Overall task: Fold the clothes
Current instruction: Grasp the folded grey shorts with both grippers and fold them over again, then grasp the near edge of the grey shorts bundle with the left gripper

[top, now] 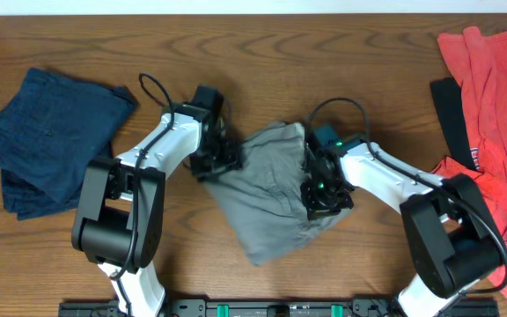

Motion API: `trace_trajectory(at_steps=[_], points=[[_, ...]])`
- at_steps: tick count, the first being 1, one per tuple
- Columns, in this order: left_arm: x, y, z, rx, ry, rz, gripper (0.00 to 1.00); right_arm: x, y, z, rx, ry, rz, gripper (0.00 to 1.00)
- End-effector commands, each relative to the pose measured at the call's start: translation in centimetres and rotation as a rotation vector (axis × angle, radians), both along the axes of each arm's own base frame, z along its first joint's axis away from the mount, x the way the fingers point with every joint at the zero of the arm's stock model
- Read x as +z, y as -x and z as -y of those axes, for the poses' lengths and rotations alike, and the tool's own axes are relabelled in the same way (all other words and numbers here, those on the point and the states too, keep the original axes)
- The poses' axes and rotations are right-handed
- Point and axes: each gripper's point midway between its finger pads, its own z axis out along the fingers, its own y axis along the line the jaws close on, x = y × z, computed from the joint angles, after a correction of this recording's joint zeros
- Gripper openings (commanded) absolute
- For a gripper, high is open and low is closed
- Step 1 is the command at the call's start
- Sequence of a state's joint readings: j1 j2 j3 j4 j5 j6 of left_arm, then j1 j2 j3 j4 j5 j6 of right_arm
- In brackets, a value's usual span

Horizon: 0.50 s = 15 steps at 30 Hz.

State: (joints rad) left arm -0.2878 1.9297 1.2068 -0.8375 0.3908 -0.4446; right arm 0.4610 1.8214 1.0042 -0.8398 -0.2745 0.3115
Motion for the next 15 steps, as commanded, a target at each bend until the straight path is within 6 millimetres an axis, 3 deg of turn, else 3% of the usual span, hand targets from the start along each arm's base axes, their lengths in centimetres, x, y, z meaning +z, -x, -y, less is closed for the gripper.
trace_trajectory(at_steps=[1, 5, 8, 11, 13, 15], points=[[-0.7, 3.4, 0.3, 0.016, 0.029, -0.166, 0.63, -2.4, -5.8, 9.4, -0.068, 0.462, 0.253, 0.17], [0.7, 5.4, 1.2, 0.028, 0.098, -0.265, 0.62, 0.2, -11.9, 9.6, -0.103, 0.444, 0.423, 0.25], [2.0, 5.6, 1.7, 0.006, 0.146, -0.254, 0.62, 3.2, -14.9, 8.3, -0.136, 0.375, 0.470, 0.29], [3.6, 4.8, 1.7, -0.018, 0.158, -0.166, 0.62, 5.7, -16.1, 6.9, -0.139, 0.313, 0.471, 0.31], [5.2, 3.4, 2.1, -0.068, 0.197, -0.037, 0.63, 7.1, -16.1, 6.2, -0.133, 0.286, 0.450, 0.34], [7.2, 1.7, 2.6, -0.137, 0.238, 0.119, 0.69, 8.1, -15.5, 6.1, -0.122, 0.288, 0.415, 0.36]])
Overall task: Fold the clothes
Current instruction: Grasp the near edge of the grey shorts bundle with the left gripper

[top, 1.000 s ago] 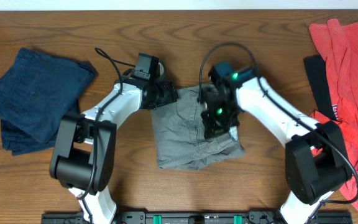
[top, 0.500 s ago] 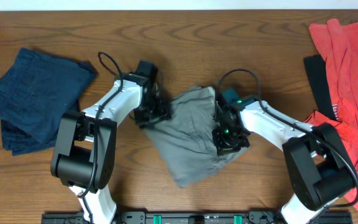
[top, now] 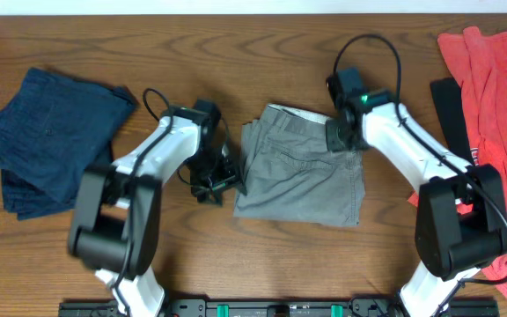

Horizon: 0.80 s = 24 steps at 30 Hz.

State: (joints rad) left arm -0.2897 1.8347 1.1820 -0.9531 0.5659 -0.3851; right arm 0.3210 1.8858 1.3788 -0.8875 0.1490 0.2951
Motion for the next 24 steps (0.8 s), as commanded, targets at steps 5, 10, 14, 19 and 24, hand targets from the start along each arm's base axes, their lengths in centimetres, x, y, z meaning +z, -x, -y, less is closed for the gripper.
trace_trajectory(at_steps=[5, 10, 14, 19, 24], points=[[8.4, -6.7, 2.1, -0.192, 0.169, 0.608, 0.98, 3.8, 1.2, -0.2, 0.000, 0.007, -0.043, 0.36], [8.1, -9.2, 2.9, -0.219, 0.185, 0.708, 0.98, 6.8, 2.0, -0.4, -0.008, -0.045, 0.007, 0.41], [4.6, -9.9, 3.0, -0.219, 0.173, 0.643, 0.98, 10.3, 2.9, -0.3, -0.003, -0.079, 0.078, 0.52], [1.0, -10.7, 3.2, -0.219, 0.165, 0.597, 0.98, 13.4, 4.2, 0.2, -0.002, -0.100, 0.141, 0.63], [-1.3, -11.2, 3.8, -0.222, 0.177, 0.578, 0.98, 15.3, 5.4, 0.6, -0.002, -0.112, 0.176, 0.67]])
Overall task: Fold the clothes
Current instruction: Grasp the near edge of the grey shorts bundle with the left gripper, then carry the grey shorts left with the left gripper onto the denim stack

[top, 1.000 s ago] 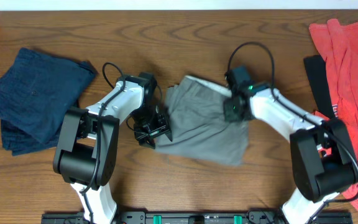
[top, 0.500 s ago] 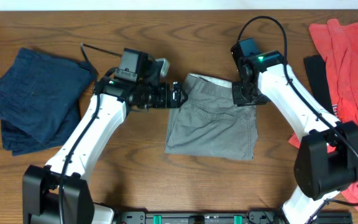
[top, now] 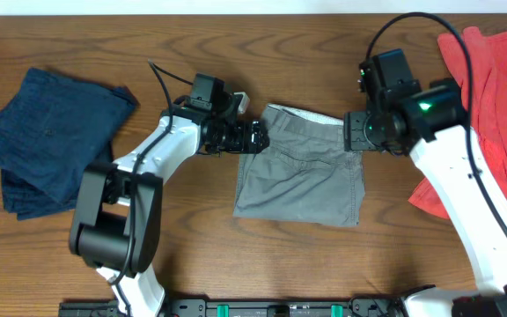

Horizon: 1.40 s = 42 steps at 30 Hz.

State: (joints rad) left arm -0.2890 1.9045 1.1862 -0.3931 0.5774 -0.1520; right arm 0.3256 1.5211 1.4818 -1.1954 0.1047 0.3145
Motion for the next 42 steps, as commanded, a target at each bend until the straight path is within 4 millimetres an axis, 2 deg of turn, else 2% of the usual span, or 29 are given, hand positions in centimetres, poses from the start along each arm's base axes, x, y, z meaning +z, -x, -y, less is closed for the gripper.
trace_trajectory(at_steps=[1, 4, 11, 12, 14, 17, 18, 21, 24, 27, 29, 33, 37, 40, 41, 42], points=[[-1.0, 0.2, 0.6, -0.025, 0.024, -0.018, 0.98, 1.5, 0.2, -0.2, 0.001, -0.016, 0.039, 0.67], [-1.7, 0.9, 2.2, -0.054, 0.070, -0.049, 0.98, 1.5, 0.2, -0.2, 0.001, -0.016, 0.037, 0.67], [-4.5, 2.3, 4.3, -0.107, 0.055, -0.094, 0.99, 1.2, 1.2, -0.1, 0.005, -0.016, -0.005, 0.66], [-4.7, 2.5, 4.5, -0.113, 0.054, -0.097, 0.95, 1.1, 1.4, 0.0, 0.005, -0.014, -0.012, 0.65], [-4.8, 2.7, 4.8, -0.121, 0.054, -0.097, 0.79, 1.0, 1.6, 0.1, 0.005, -0.009, -0.024, 0.65], [-4.4, 2.6, 4.7, -0.119, 0.056, -0.092, 0.34, 1.0, 1.7, 0.1, 0.005, -0.008, -0.027, 0.64], [-4.3, 2.4, 4.6, -0.114, 0.058, -0.089, 0.25, 1.0, 1.7, 0.1, 0.005, -0.009, -0.027, 0.64], [-3.0, 1.2, 4.0, -0.093, 0.067, -0.059, 0.08, 1.0, 1.7, 0.1, 0.004, -0.008, -0.029, 0.64], [-0.3, -1.0, 2.7, -0.050, 0.076, -0.007, 0.06, 0.9, 1.8, 0.1, 0.005, -0.006, -0.034, 0.64], [3.1, -4.1, -0.5, 0.046, 0.007, 0.079, 0.06, 0.9, 1.8, 0.1, 0.004, -0.006, -0.034, 0.64], [6.1, -6.6, -4.5, 0.156, -0.100, 0.162, 0.06, 0.9, 1.8, 0.1, 0.004, -0.006, -0.033, 0.63], [12.8, -9.4, -12.5, 0.347, -0.265, 0.330, 0.06, 0.9, 1.8, 0.1, 0.005, -0.005, -0.033, 0.63], [20.4, -10.0, -21.1, 0.556, -0.337, 0.488, 0.06, 0.9, 1.8, 0.2, 0.003, -0.002, -0.031, 0.63], [23.8, -9.1, -27.1, 0.675, -0.370, 0.570, 0.06, 1.0, 1.7, 0.4, -0.001, 0.011, -0.026, 0.63], [24.4, -8.5, -29.7, 0.732, -0.386, 0.580, 0.06, 1.0, 1.7, 0.4, -0.001, 0.011, -0.026, 0.63], [24.6, -8.1, -31.4, 0.766, -0.398, 0.578, 0.06, 1.0, 1.7, 0.4, -0.001, 0.010, -0.026, 0.63]])
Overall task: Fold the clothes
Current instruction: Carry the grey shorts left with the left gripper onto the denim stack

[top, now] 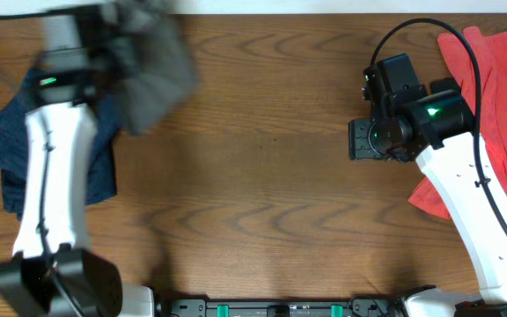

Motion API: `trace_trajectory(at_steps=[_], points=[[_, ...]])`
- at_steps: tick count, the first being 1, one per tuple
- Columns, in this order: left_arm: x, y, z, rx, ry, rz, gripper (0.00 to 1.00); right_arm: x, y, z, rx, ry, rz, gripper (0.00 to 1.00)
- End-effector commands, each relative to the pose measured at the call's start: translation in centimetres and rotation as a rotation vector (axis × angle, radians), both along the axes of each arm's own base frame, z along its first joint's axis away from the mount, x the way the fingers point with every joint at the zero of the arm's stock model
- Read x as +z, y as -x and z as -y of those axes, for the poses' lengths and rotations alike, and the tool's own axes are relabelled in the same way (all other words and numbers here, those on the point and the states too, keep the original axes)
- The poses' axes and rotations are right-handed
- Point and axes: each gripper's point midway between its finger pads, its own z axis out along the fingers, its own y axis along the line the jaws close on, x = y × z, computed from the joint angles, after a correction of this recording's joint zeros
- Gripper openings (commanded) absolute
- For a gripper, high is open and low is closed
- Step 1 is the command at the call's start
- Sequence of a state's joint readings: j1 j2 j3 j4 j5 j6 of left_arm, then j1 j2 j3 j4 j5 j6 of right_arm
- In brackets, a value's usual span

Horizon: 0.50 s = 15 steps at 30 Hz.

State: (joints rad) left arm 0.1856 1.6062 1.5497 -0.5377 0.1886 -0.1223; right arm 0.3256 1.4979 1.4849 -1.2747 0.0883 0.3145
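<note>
The folded grey shorts point(152, 75) hang blurred in the air at the far left, over the right edge of the folded dark blue garment point(11, 167). My left gripper point(113, 40) is raised there, lost in the blur, and carries the shorts. My right gripper point(359, 141) points down at the bare table on the right with nothing in it; its jaws cannot be made out.
A heap of unfolded red clothes point(500, 88) lies along the right edge, partly under my right arm. The wooden table point(262, 194) shows bare in the middle where the shorts lay.
The grey shorts have left the table centre and now hang from my raised left gripper over the blue garment at the far left. The right arm has barely moved.
Both grippers were on the crumpled grey shorts at the centre. Then the shorts lay flat and folded, with the grippers at their sides. The right arm drew back to the right, the left closed on the shorts' left edge, and now holds them over the blue pile.
</note>
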Motion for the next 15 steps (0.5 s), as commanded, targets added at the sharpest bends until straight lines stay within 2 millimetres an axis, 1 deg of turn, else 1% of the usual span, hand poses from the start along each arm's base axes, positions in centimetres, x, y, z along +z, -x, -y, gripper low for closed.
trace_trajectory(at_steps=[1, 2, 4, 6, 8, 10, 12, 15], points=[[1.5, 1.9, -7.3, 0.164, -0.065, 0.022, 0.06, 0.8, -0.3, 0.1, -0.006, 0.008, 0.030, 0.63], [1.0, 2.6, -9.3, 0.209, -0.061, 0.007, 0.06, 0.8, -0.3, 0.0, -0.006, 0.008, 0.030, 0.63], [-0.3, 4.1, -12.7, 0.289, -0.046, -0.036, 0.06, 0.8, -0.3, 0.0, -0.006, 0.007, 0.032, 0.63], [-1.8, 5.1, -15.1, 0.358, -0.003, -0.068, 0.06, 0.8, -0.4, 0.0, -0.006, 0.006, 0.034, 0.63], [-3.2, 6.0, -16.9, 0.428, 0.042, -0.095, 0.06, 0.8, -0.4, 0.0, -0.006, 0.006, 0.035, 0.63], [-4.5, 6.8, -18.1, 0.477, 0.082, -0.125, 0.06, 0.8, -0.4, 0.0, -0.006, 0.006, 0.034, 0.63], [-5.0, 7.1, -18.4, 0.485, 0.099, -0.139, 0.06, 0.8, -0.4, 0.0, -0.006, 0.006, 0.035, 0.63], [-5.1, 7.4, -18.6, 0.489, 0.106, -0.145, 0.06, 0.8, -0.4, 0.0, -0.006, 0.006, 0.036, 0.63]])
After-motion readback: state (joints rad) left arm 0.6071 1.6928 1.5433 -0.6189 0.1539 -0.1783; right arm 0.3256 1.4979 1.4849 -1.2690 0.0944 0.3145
